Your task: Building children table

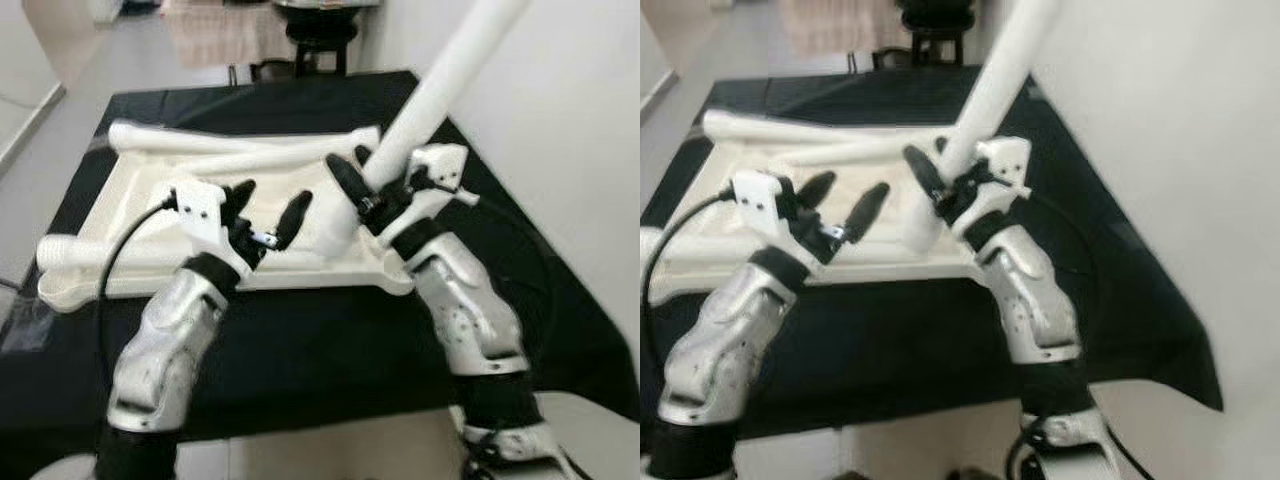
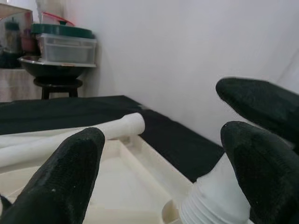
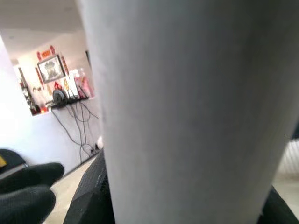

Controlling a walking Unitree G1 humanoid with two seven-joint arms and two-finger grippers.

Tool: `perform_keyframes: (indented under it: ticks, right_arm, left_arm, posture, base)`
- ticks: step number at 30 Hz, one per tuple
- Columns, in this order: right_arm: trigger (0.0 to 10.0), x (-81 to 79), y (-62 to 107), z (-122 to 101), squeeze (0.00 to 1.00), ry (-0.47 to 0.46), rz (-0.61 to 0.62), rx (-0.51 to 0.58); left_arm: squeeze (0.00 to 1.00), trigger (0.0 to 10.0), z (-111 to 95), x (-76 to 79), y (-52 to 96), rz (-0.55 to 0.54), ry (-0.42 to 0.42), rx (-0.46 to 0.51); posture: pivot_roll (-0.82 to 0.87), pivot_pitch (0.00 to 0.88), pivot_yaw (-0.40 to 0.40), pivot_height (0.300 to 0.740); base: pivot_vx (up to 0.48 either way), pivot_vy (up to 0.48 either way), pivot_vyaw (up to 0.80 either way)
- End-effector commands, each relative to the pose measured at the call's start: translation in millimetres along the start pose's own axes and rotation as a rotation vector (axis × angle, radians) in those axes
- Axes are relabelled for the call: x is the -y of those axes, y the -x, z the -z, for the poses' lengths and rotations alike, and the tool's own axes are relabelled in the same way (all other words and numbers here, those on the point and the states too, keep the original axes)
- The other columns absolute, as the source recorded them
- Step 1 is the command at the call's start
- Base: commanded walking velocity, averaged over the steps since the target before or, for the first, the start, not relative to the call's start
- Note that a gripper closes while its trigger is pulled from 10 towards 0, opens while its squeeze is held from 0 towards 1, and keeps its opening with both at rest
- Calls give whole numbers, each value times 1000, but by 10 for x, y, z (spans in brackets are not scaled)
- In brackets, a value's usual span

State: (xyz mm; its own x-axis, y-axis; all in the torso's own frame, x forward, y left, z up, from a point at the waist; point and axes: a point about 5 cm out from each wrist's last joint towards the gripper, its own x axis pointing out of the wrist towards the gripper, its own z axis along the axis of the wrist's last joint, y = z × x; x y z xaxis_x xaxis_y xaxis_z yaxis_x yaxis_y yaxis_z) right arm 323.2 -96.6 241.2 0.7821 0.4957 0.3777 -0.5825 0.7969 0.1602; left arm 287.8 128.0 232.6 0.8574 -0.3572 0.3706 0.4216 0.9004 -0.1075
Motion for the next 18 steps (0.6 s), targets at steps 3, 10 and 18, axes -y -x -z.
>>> perform_keyframes:
  ticks: [3, 10, 18]
  right_arm:
    - [10000, -63, -23, -36, 0, -3, -25, 17]
    - [10000, -64, -23, -35, 0, 0, -24, 16]
    - [10000, -41, -20, -41, 0, 7, -18, 15]
  left_arm:
    - [0, 10000, 74, -20, 18, -22, -16, -27]
    - [0, 10000, 96, -44, 11, -50, -58, -36]
    - [0, 10000, 153, -86, 3, -111, -135, -56]
  posture:
    - [-46, 119, -17, 740]
    - [-43, 118, -13, 740]
    - [-43, 120, -14, 740]
  base:
    - [0, 0, 0]
    - [0, 0, 0]
    - [0, 0, 0]
